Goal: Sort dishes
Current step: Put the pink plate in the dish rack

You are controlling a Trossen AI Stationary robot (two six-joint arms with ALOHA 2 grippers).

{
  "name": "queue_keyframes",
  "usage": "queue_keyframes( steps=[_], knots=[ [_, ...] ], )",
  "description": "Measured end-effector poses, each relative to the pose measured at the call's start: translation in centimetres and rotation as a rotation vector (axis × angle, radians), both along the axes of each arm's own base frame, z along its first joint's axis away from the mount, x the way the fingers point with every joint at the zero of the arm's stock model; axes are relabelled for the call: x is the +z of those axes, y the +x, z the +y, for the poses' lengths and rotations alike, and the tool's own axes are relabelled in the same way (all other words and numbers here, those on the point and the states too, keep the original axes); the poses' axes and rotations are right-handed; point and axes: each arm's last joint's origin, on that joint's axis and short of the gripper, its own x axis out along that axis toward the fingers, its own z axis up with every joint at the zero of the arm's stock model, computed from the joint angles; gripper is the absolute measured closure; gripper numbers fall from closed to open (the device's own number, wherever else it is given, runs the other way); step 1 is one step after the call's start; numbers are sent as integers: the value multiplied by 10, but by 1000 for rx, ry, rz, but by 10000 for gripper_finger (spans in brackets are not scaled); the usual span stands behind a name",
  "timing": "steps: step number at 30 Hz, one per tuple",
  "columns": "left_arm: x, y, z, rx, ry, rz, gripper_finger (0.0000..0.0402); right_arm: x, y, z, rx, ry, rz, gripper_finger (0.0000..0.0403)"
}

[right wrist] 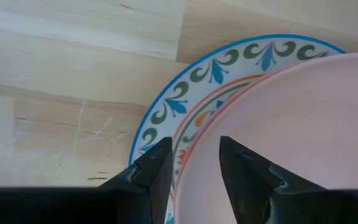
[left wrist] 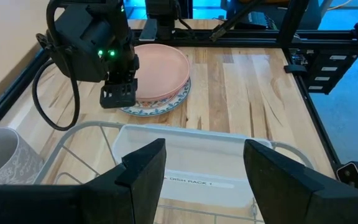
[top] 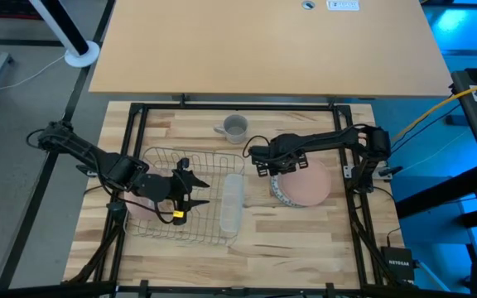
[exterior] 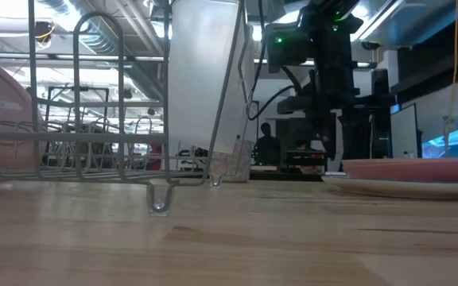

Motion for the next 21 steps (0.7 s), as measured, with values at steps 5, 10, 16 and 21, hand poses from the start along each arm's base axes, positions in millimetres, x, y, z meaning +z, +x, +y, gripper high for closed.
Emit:
queue_keyframes(
  steps=[5,10,16,21],
  knots=[
    [0,0,0,0,0,0,194,0,0,0,-6,0,1,265],
    [0,0,0,0,0,0,194,0,0,0,-10,-1,1,265],
    [0,0,0,0,1,0,194,0,0,0,-10,-1,1,265],
    [0,0,0,0,1,0,194,0,-1,-1,-9,-28,9,265]
  ],
)
